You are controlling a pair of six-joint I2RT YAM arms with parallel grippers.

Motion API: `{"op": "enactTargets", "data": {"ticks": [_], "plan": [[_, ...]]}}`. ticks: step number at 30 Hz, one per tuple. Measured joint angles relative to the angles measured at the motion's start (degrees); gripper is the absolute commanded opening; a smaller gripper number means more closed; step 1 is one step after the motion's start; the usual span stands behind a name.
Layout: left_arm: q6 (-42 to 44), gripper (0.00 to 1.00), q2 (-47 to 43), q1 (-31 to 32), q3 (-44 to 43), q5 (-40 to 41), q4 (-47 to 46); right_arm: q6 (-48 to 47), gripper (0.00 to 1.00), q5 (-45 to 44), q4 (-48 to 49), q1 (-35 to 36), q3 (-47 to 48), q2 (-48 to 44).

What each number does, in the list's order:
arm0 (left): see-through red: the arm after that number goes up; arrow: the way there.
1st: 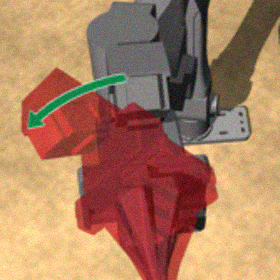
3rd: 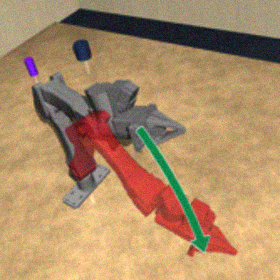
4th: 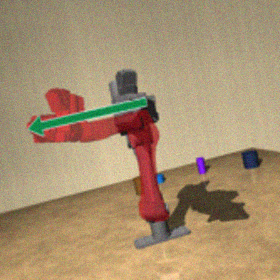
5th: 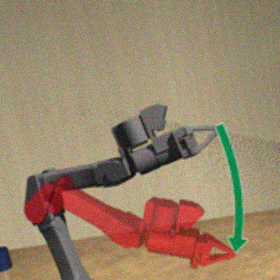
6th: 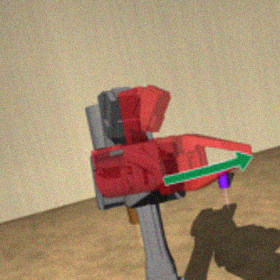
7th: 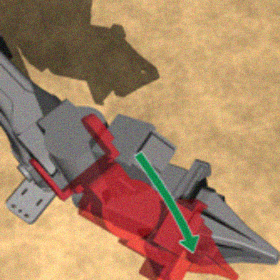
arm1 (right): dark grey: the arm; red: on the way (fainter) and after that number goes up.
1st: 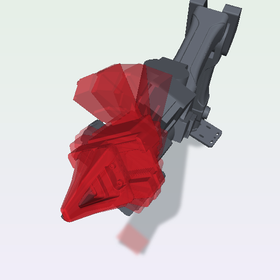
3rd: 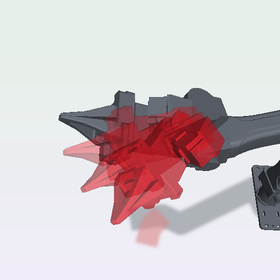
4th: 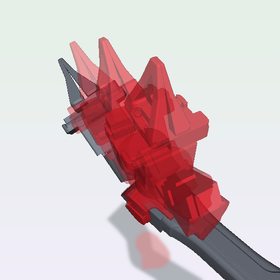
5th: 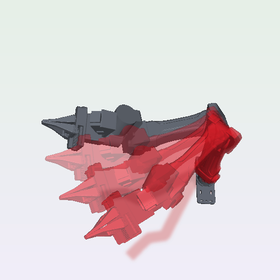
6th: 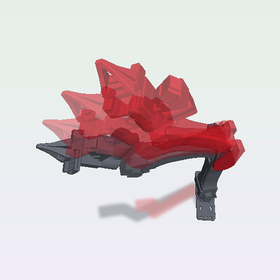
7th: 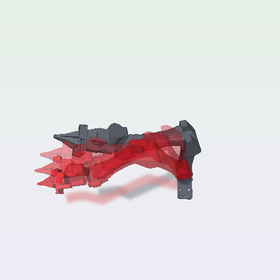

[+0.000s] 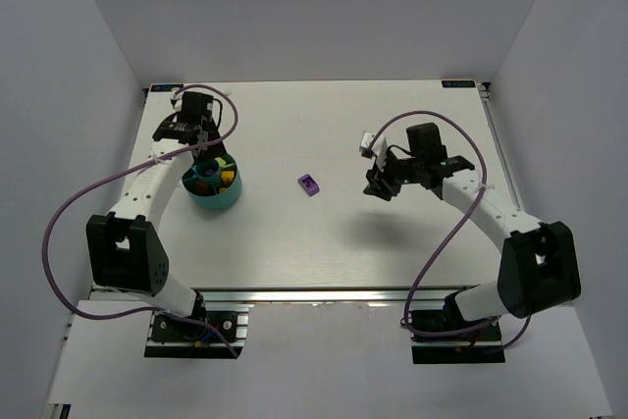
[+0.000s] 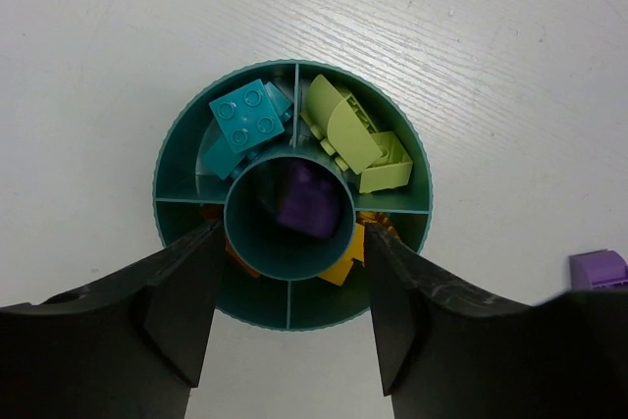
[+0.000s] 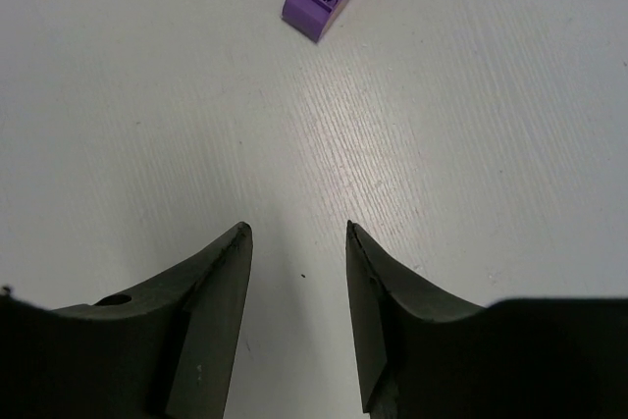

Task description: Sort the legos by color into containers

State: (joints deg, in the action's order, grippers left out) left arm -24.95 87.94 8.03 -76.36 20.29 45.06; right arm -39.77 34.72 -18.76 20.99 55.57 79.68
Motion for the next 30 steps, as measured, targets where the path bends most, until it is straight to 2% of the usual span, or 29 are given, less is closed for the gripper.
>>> {"op": "enactTargets", "data": {"ticks": [5, 10, 14, 16, 23, 30], "plan": [[-0.5, 0.69, -0.1, 0.0, -0.6, -0.8, 0.4, 3.6, 0.54, -1.1, 0.3, 0.8, 2.6, 4.6], [-1.1, 0.71, -2.9, 0.0, -0.3, -5.6, -0.4, 11.4, 0.66, -5.2, 1.7, 5.0, 6.8, 10.6], [-3.4, 0.72, -12.0, 0.0, 6.0, -13.2, -5.9, 18.9, 0.72, -11.4, 3.3, 11.1, 11.9, 17.3], [-5.5, 0.73, -17.8, 0.0, 10.4, -17.6, -8.6, 22.4, 0.78, -15.1, 3.7, 14.1, 15.7, 21.4], [-13.9, 0.73, -30.9, 0.0, 25.1, -27.5, -18.6, 29.4, 0.8, -25.7, 3.6, 20.5, 26.9, 33.5], [-18.4, 0.74, -34.6, 0.0, 30.1, -30.2, -21.0, 32.5, 0.76, -32.0, 1.9, 21.4, 33.4, 41.6]]}}
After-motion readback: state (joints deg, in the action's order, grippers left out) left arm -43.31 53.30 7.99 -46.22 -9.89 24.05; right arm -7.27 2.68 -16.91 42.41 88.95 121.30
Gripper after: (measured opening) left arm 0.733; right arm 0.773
